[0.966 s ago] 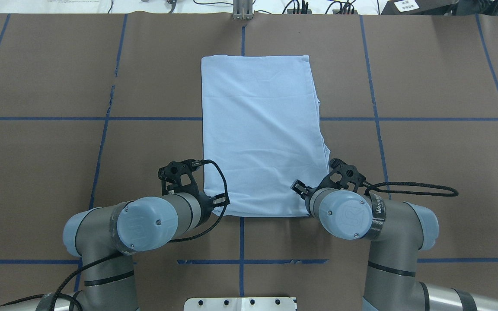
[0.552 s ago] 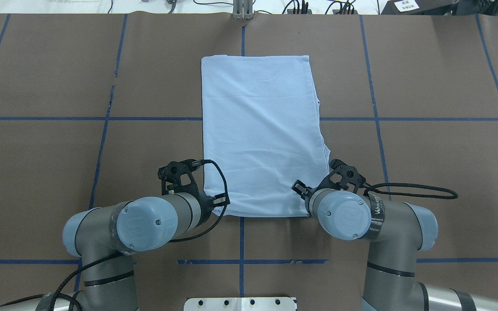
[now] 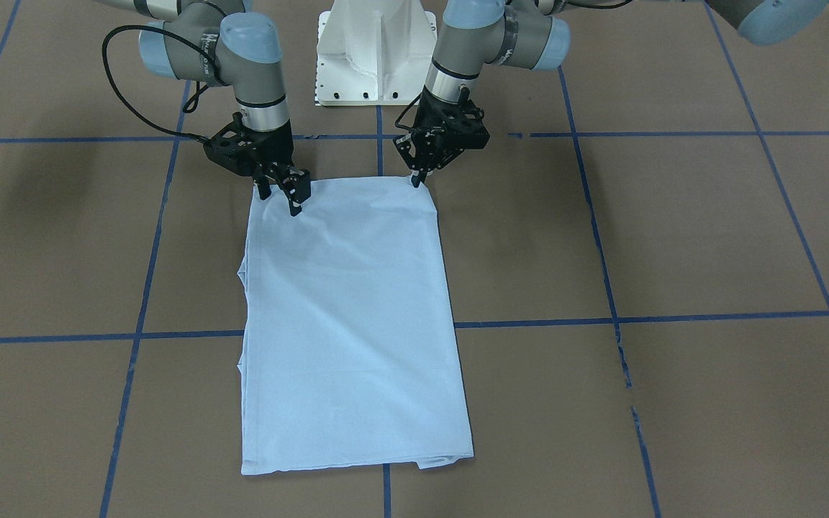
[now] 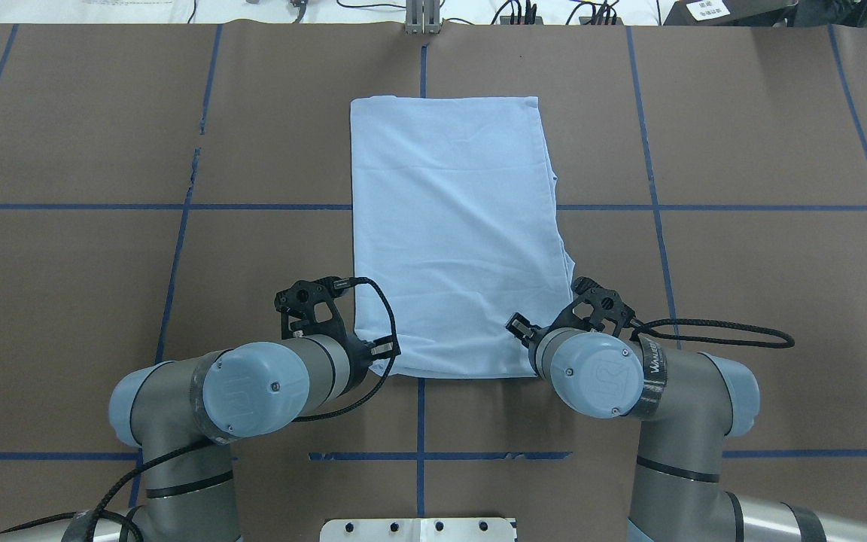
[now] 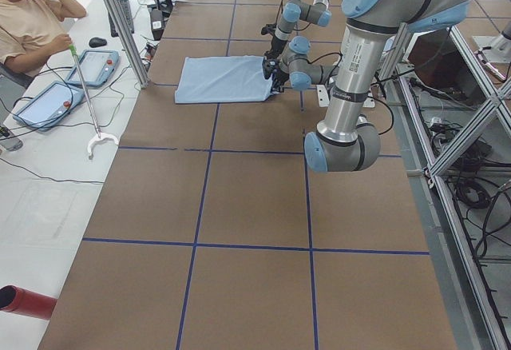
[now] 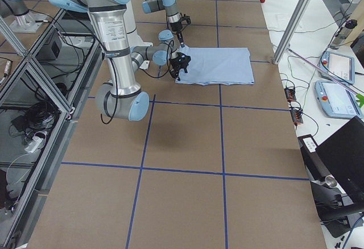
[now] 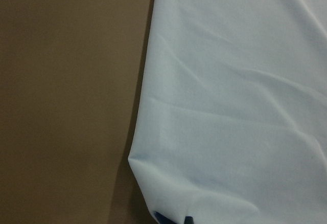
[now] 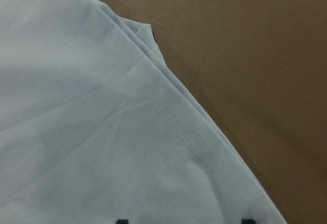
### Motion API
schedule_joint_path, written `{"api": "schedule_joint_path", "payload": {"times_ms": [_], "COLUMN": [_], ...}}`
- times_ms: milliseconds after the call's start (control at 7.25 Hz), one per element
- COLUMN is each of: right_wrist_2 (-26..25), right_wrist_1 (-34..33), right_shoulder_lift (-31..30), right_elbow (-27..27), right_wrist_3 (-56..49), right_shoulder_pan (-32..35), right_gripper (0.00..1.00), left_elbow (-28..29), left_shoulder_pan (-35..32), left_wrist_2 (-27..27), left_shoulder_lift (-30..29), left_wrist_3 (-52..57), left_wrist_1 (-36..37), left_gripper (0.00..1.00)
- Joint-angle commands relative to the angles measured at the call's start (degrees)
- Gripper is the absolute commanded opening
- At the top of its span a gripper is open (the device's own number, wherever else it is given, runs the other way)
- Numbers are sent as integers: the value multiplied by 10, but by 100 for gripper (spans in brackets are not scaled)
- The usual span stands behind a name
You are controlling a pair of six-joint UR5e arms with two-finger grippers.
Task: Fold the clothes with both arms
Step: 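Move the right gripper to the shirt's other near corner and grasp it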
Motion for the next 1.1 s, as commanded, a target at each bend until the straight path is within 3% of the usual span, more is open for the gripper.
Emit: {"api": "schedule_joint_path", "payload": {"times_ms": [0,966], "right_wrist_2": [0,1], "right_wrist_1": [0,0], "right_shoulder_lift": [5,6], "right_elbow": [2,20], "right_wrist_3": [2,3], "right_shoulder_pan": [1,9], "right_gripper": [0,0], "left_elbow": [-4,-18], "left_shoulder_pan": [0,0], "left_wrist_2": [0,-3], "left_shoulder_lift": [0,5], "left_wrist_3": [0,3], "left_wrist_1": [1,3], "left_gripper": [0,0]}}
